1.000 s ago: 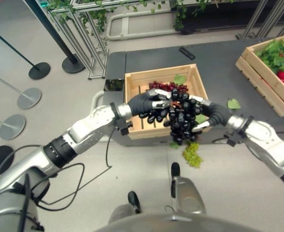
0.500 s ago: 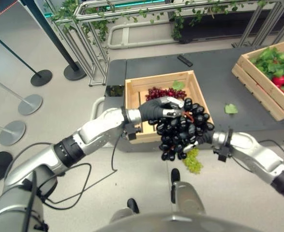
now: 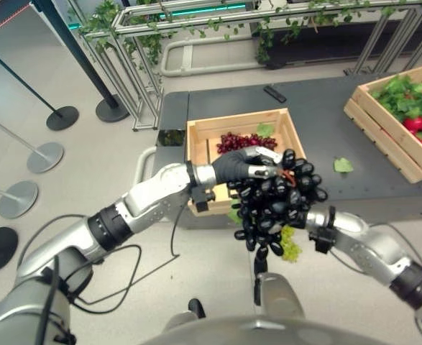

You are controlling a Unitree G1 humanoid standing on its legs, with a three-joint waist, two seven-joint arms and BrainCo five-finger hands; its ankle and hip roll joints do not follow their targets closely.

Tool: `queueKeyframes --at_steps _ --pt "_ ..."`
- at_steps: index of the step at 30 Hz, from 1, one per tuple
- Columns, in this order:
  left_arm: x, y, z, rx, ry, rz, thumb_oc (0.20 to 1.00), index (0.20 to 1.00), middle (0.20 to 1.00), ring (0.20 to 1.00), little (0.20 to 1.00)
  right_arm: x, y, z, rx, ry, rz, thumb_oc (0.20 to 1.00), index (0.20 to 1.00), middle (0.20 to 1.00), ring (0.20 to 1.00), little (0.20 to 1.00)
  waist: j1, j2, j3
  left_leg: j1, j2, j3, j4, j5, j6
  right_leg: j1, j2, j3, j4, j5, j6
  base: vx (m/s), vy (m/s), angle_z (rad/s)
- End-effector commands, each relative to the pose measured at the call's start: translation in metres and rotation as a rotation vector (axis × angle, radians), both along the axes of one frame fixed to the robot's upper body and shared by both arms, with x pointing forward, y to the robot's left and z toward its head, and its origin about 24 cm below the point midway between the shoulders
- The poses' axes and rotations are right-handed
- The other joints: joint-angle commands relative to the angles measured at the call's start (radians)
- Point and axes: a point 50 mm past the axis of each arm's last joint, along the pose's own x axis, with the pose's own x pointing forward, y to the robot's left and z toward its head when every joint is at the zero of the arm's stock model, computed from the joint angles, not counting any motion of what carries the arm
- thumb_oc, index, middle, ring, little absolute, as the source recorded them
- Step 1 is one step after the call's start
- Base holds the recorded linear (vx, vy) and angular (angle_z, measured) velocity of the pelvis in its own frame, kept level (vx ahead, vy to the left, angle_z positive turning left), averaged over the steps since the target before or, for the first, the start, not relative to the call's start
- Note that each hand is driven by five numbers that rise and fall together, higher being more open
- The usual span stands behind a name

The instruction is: Pick up the fruits from the basket on one side to the basket on the other side

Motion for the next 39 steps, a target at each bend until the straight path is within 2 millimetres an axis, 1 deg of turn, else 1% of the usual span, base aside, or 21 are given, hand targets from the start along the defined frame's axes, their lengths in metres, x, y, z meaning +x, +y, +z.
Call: queueKeyframes --at_steps 1,2,3,8,9,10,11,15,30,31,32,33,37,39 --pt "0.0 -0.007 0.034 -0.176 -0.114 -0.024 0.2 0.2 0.2 0.2 0.2 0.006 0.015 0.021 0.216 -0.072 -0.022 1.0 1.0 1.0 1.0 1.0 0.0 -0.033 -0.004 -0.029 0.002 -0.003 0.038 0.017 0.007 0.107 -0.021 0.0 -0.009 -0.064 0.134 0.0 0.0 0.0" --pt "0.0 -0.007 0.034 -0.176 -0.113 -0.024 0.2 0.2 0.2 0.2 0.2 0.006 0.015 0.021 0.216 -0.072 -0.022 1.0 1.0 1.0 1.0 1.0 0.0 -0.033 -0.005 -0.029 0.002 -0.002 0.038 0.017 0.007 0.107 -0.021 0.0 -0.009 -0.064 0.134 0.03 0.002 0.01" --pt "0.002 -0.005 0.034 -0.19 -0.109 -0.004 0.2 0.2 0.2 0.2 0.2 0.005 0.015 0.019 0.266 -0.054 -0.056 1.0 1.0 1.0 1.0 1.0 -0.001 -0.033 -0.006 -0.028 0.002 -0.002 0.038 0.016 0.008 0.108 -0.02 0.0 -0.008 -0.064 0.134 0.0 0.0 0.0" --pt "0.003 -0.002 0.032 -0.214 -0.098 0.024 0.2 0.2 0.2 0.2 0.2 0.0 0.018 0.014 0.339 -0.021 -0.088 1.0 1.0 1.0 1.0 1.0 -0.004 -0.033 -0.012 -0.023 0.003 0.0 0.037 0.013 0.009 0.112 -0.02 -0.002 -0.01 -0.067 0.134 0.01 -0.001 0.0" --pt "0.004 -0.002 0.031 -0.218 -0.097 0.03 0.2 0.2 0.2 0.2 0.2 -0.001 0.018 0.013 0.356 -0.011 -0.098 0.956 0.956 0.956 0.956 0.956 -0.004 -0.033 -0.013 -0.021 0.002 0.0 0.036 0.012 0.009 0.113 -0.019 -0.001 -0.01 -0.067 0.134 0.0 0.0 0.0" --pt "0.004 -0.002 0.031 -0.222 -0.096 0.036 0.2 0.2 0.2 0.2 0.2 -0.001 0.019 0.011 0.368 -0.003 -0.107 0.558 0.558 0.558 0.558 0.558 -0.004 -0.033 -0.014 -0.02 0.002 0.001 0.034 0.012 0.009 0.113 -0.02 0.0 -0.01 -0.067 0.135 0.0 0.0 0.0" --pt "0.004 -0.002 0.031 -0.226 -0.095 0.038 0.2 0.2 0.2 0.2 0.2 -0.002 0.02 0.01 0.386 0.01 -0.119 0.2 0.2 0.2 0.2 0.2 -0.005 -0.032 -0.015 -0.02 0.002 0.0 0.035 0.011 0.01 0.112 -0.02 0.0 -0.01 -0.067 0.134 0.0 0.0 0.0" --pt "0.005 -0.002 0.029 -0.233 -0.094 0.051 0.2 0.2 0.2 0.2 0.2 -0.004 0.024 0.006 0.405 0.033 -0.117 0.2 0.2 0.2 0.2 0.2 -0.004 -0.033 -0.016 -0.018 0.001 0.001 0.034 0.009 0.011 0.113 -0.019 0.001 -0.008 -0.068 0.135 0.0 0.0 0.0" --pt "0.006 0.004 0.025 -0.234 -0.096 0.072 0.2 0.2 0.2 0.2 0.2 -0.006 0.02 0.002 0.377 0.038 -0.121 0.2 0.2 0.2 0.2 0.2 -0.005 -0.035 -0.017 -0.013 0.004 -0.002 0.033 0.007 0.014 0.118 -0.019 0.0 -0.004 -0.073 0.134 0.0 0.0 0.0" --pt "0.007 0.004 0.025 -0.235 -0.095 0.075 0.263 0.263 0.263 0.263 0.263 -0.006 0.02 0.002 0.374 0.038 -0.12 0.2 0.2 0.2 0.2 0.2 -0.004 -0.036 -0.018 -0.013 0.003 -0.002 0.033 0.006 0.014 0.118 -0.019 0.0 -0.004 -0.074 0.134 0.0 0.0 0.0" --pt "0.007 0.004 0.025 -0.235 -0.095 0.075 0.429 0.429 0.429 0.429 0.429 -0.006 0.02 0.002 0.374 0.038 -0.12 0.2 0.2 0.2 0.2 0.2 -0.004 -0.036 -0.018 -0.013 0.003 -0.002 0.033 0.006 0.014 0.118 -0.019 0.0 -0.004 -0.074 0.134 0.0 0.0 0.0" --pt "0.007 0.006 0.025 -0.24 -0.095 0.085 1.0 1.0 1.0 1.0 1.0 -0.005 0.019 0.002 0.372 0.036 -0.125 0.2 0.2 0.2 0.2 0.2 -0.003 -0.037 -0.017 -0.013 0.003 -0.003 0.034 0.005 0.014 0.117 -0.019 0.001 -0.001 -0.075 0.134 0.0 0.0 0.0" --pt "0.009 0.009 0.026 -0.238 -0.105 0.104 1.0 1.0 1.0 1.0 1.0 -0.004 0.018 0.002 0.366 0.03 -0.129 0.2 0.2 0.2 0.2 0.2 -0.002 -0.037 -0.019 -0.011 0.004 -0.004 0.035 0.004 0.014 0.117 -0.019 0.001 0.001 -0.076 0.134 0.0 0.0 0.0" --pt "0.011 0.016 0.025 -0.246 -0.106 0.132 1.0 1.0 1.0 1.0 1.0 -0.004 0.017 0.002 0.363 0.027 -0.134 0.2 0.2 0.2 0.2 0.2 -0.001 -0.037 -0.02 -0.009 0.004 -0.005 0.035 0.003 0.014 0.118 -0.02 0.0 0.002 -0.077 0.135 0.0 0.0 0.0"
